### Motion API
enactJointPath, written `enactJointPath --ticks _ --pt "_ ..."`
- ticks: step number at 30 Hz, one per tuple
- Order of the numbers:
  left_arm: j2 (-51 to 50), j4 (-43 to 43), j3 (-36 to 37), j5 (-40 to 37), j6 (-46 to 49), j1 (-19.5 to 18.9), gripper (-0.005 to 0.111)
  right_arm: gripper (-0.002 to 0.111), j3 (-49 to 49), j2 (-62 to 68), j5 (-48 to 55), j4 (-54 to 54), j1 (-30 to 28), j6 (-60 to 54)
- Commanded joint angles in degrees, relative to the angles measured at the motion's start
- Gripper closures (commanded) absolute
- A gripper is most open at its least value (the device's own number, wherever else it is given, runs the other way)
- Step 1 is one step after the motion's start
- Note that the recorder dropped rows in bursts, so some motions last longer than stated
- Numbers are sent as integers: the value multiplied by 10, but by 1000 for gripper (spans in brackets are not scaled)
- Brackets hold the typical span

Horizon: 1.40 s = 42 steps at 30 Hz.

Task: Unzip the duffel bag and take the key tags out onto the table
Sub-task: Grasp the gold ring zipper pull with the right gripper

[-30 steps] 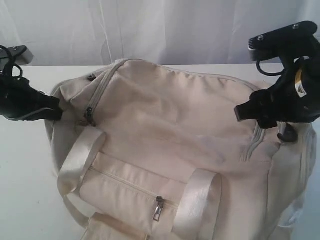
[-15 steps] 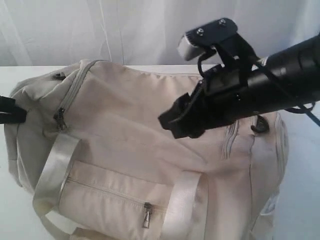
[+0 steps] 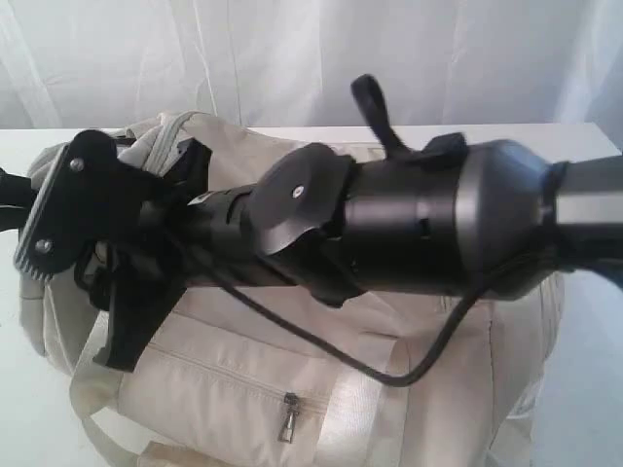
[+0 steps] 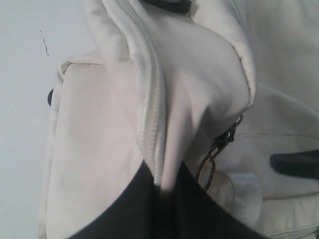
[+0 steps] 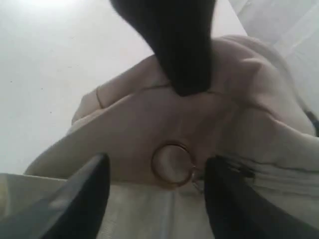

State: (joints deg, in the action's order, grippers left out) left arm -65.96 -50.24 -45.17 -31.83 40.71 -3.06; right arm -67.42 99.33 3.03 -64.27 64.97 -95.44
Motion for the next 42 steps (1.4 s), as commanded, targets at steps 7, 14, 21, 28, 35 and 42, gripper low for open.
enactJointPath --ticks 7,14,21,28,35,42 --pt "13 -54 -2 -9 1 -2 107 52 -21 66 -146 2 47 -35" --pt "13 -54 -2 -11 1 -2 107 53 -31 90 -185 2 47 -7" --pt "13 -58 -2 -11 2 -2 107 72 -32 99 -215 -12 47 -3" --pt "13 -59 -2 -11 2 -2 107 75 -32 99 -259 -49 47 -3" --pt "13 -59 -2 -11 2 -2 107 75 -32 100 -286 -57 47 -3" --pt "13 -59 -2 -11 2 -2 107 57 -32 98 -338 -107 47 -5"
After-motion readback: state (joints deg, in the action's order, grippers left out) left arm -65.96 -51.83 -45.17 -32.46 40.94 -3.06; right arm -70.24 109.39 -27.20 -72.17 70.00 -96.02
